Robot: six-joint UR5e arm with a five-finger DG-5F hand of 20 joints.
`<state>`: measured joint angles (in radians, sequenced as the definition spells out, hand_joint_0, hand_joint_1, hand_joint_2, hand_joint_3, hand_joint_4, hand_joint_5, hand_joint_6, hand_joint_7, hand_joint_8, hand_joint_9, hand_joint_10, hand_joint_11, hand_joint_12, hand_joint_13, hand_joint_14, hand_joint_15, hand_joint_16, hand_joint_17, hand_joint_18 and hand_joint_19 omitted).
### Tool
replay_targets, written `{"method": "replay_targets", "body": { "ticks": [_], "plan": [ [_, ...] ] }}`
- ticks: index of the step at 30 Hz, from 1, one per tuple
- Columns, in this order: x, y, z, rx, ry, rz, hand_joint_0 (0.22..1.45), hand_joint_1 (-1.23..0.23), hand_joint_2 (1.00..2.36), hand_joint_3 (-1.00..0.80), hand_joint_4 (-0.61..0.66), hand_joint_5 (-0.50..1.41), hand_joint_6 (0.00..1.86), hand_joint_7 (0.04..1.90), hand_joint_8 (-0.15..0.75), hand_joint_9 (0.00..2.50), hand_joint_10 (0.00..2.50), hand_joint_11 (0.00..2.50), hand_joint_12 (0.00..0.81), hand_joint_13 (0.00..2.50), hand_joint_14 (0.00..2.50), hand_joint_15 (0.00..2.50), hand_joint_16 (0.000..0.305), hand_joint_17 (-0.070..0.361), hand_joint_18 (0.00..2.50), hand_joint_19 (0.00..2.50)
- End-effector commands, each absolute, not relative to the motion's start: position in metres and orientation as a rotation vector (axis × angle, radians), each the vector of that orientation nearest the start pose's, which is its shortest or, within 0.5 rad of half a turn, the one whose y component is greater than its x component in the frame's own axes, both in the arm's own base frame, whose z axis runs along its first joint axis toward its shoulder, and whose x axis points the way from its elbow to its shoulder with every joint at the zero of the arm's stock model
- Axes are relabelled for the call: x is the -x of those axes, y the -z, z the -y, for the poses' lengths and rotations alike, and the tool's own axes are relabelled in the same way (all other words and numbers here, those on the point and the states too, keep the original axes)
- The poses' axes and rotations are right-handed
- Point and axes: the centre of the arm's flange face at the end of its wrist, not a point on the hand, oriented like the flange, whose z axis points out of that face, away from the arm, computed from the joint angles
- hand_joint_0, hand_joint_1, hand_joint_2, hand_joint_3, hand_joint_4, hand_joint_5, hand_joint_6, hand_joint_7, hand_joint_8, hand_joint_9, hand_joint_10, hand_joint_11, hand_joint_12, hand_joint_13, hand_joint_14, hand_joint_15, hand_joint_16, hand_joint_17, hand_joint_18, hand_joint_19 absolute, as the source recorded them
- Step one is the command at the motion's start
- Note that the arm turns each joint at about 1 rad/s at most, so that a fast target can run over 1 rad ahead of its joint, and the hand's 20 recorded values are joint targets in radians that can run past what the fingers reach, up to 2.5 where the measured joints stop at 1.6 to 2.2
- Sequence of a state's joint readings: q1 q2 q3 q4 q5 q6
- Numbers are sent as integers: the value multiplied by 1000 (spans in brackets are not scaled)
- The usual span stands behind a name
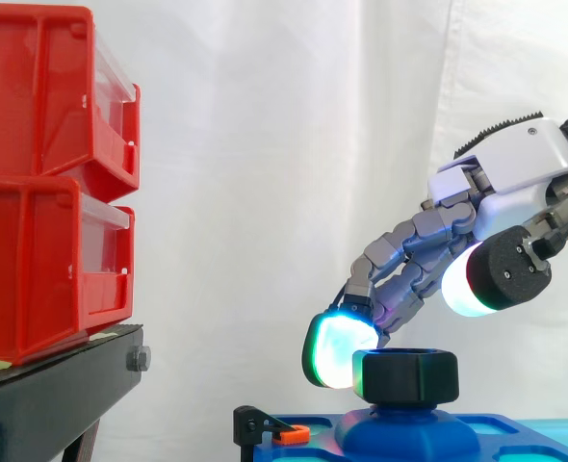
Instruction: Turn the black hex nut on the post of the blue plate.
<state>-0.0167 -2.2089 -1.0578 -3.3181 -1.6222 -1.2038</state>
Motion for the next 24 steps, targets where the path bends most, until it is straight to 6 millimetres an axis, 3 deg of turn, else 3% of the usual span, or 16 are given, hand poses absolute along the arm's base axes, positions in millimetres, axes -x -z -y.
{"method": "replay_targets", "body": {
  "ticks": [1, 8, 19, 24],
  "plan": [
    [-703, -330, 149, -317, -291, -1854, 480, -460, 1000, -500, 178, -207, 502, 680, 250, 380, 0, 0, 378, 355, 2, 68, 58, 130, 58, 143],
    [-706, -345, 161, -309, -304, -1818, 481, -461, 1000, -500, 178, -207, 502, 681, 250, 380, 0, 0, 378, 360, 2, 69, 58, 130, 63, 141],
    [-722, -356, 137, -286, -305, -1744, 482, -460, 1000, -500, 178, -207, 502, 678, 251, 382, 0, 0, 378, 371, 2, 78, 58, 131, 76, 151],
    [-736, -341, 119, -295, -300, -1724, 481, -460, 1000, -500, 178, -207, 502, 681, 252, 385, 0, 0, 379, 381, 2, 80, 58, 131, 81, 158]
  ]
}}
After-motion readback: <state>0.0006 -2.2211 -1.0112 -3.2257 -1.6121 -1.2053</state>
